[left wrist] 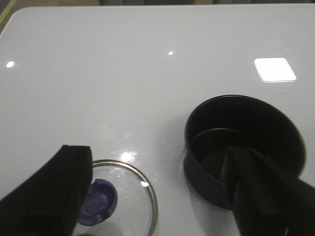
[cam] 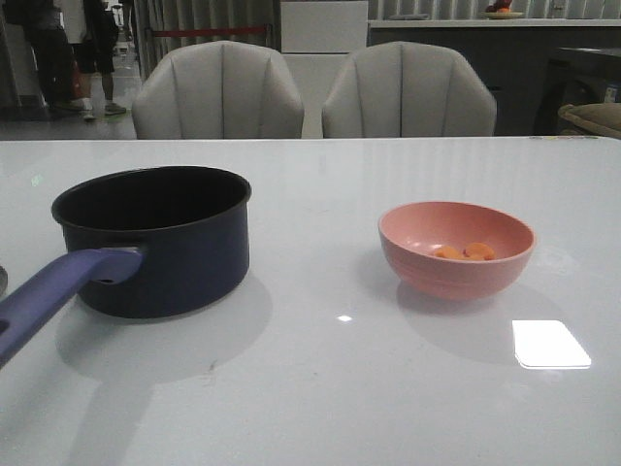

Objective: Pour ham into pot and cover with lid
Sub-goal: 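Set the glass lid down on the table beside the saucepan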

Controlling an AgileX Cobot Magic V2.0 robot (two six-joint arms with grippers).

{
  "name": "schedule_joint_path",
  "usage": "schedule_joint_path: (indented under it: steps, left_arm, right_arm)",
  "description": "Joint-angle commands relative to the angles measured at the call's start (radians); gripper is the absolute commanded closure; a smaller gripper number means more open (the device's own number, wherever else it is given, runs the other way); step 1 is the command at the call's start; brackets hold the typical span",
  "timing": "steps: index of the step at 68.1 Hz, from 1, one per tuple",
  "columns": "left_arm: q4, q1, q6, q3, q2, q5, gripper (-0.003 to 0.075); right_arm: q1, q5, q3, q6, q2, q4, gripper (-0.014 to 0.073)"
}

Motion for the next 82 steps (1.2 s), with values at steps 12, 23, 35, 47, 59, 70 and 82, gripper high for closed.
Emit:
schedule_joint_path:
  steps: [12, 23, 35, 47, 59, 70, 82]
  left_arm:
    - [-0.013, -0.094, -0.007, 0.151, -0.271, -0.174, 0.0148]
    - [-0.015, -0.127, -0.007, 0.256, -0.45, -0.186, 0.0148]
    - [-0.016, -0.147, -0.007, 0.341, -0.639, -0.179, 0.0148]
    - [-0.016, -0.149, -0.007, 0.4, -0.742, -0.219, 0.0148]
    - [-0.016, -0.149, -0.007, 0.415, -0.746, -0.234, 0.0148]
    - [-0.016, -0.149, -0.007, 0.418, -0.746, -0.238, 0.0148]
    - [-0.016, -0.149, -0.007, 0.418, -0.746, -0.238, 0.0148]
  right_arm:
    - [-0.006, -0.085, -0.005, -0.006, -0.021, -0.011, 0.0442]
    - [-0.006, -0.085, -0.005, -0.006, -0.021, -0.011, 0.0442]
    - [-0.006, -0.095, -0.005, -0.006, -0.021, -0.011, 0.0442]
    - [-0.006, -0.2, -0.006, -0.003, -0.021, -0.011, 0.0442]
    - [-0.006, -0.105, -0.129, 0.011, 0.034, -0.011, 0.0442]
    - [-0.006, 0.059, -0.301, 0.011, 0.236, -0.011, 0.0442]
    - [-0.006, 0.059, -0.321, 0.011, 0.385, -0.01, 0.0442]
